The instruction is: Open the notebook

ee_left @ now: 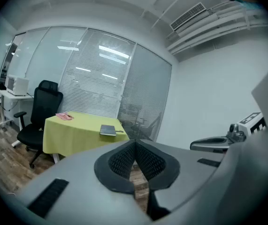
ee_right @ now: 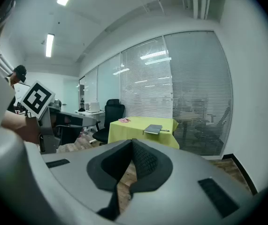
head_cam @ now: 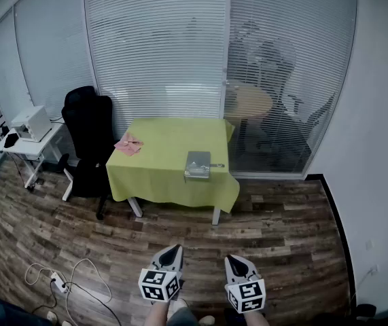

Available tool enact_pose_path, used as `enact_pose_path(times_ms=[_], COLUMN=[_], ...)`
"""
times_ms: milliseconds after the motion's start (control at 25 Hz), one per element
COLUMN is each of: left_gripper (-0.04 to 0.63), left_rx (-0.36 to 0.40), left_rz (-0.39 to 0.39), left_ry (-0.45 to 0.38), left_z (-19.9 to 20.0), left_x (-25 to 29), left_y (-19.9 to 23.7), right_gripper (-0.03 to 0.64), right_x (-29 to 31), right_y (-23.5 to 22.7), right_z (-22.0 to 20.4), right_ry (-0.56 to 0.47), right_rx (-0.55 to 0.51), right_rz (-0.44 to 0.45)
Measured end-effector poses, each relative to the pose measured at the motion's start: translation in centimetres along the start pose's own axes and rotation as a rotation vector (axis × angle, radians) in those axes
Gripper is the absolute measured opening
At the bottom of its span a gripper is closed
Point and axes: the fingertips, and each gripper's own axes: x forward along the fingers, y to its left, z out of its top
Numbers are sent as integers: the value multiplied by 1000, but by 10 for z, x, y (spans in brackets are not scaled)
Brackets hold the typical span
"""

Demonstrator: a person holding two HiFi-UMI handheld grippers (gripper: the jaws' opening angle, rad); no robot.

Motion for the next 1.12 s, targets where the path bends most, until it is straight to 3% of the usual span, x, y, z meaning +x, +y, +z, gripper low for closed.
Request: enact_pose_path(times_ms=[400,560,720,840,1120], left_gripper=[25,28,143,150,150], left_rx=[10,50,77,89,82], left_rz=[9,36,6,8,0], left_ry=[-9,15,58,56,83], left_z=[4,-2,-10,-8,-13], left_x=[-1,1,11,22,68], left_y=[-2,4,5,10,32], right_gripper=[14,14,19,88,100], right_x=[-2,0,9,22,67], right_y=[-3,-6,-9,-12,-34], right_z=[9,9,9,5,-5], right_ry=[-29,-42,-35,-10,22], right_rx=[-8,-22,-33,-8,5], right_rz=[-11,-35,-48,-26,-21])
